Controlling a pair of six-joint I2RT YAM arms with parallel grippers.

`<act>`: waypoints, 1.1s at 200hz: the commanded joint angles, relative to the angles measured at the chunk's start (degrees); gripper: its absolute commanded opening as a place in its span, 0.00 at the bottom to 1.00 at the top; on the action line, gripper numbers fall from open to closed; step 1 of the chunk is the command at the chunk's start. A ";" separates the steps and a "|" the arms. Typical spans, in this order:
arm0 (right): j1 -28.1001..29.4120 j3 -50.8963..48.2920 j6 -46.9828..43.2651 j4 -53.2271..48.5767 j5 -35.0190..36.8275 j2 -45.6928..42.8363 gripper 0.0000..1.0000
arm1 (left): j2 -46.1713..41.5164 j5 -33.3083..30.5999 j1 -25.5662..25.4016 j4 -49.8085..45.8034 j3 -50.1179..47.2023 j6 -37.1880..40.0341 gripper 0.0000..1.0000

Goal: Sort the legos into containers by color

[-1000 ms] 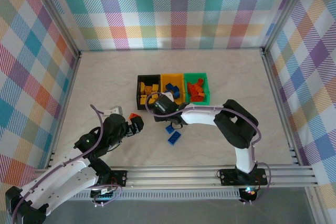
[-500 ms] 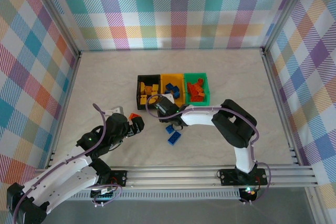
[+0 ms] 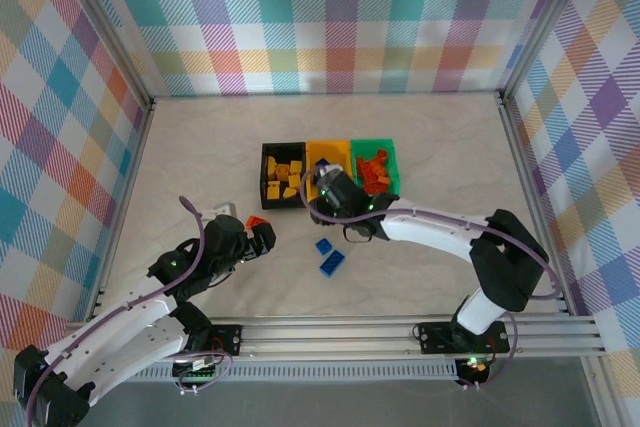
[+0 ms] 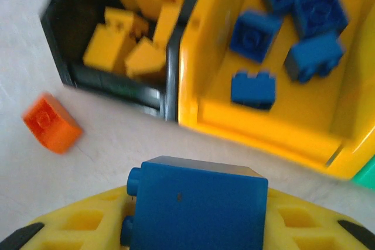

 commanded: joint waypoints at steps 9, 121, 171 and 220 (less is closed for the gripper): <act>-5.84 6.88 -2.42 -5.00 -3.73 1.67 0.45 | 1.62 2.62 0.11 1.36 1.58 1.21 1.00; -12.63 23.54 -2.36 -8.34 -7.80 13.40 0.82 | 11.99 12.14 -0.27 2.29 7.26 7.08 1.00; -11.20 3.53 0.91 -0.95 -9.01 -1.35 0.85 | 22.18 11.78 -7.66 6.82 9.86 8.83 1.00; -10.73 -11.00 3.00 1.22 -9.00 -13.40 0.85 | 38.40 9.74 -13.25 8.43 17.49 14.77 0.96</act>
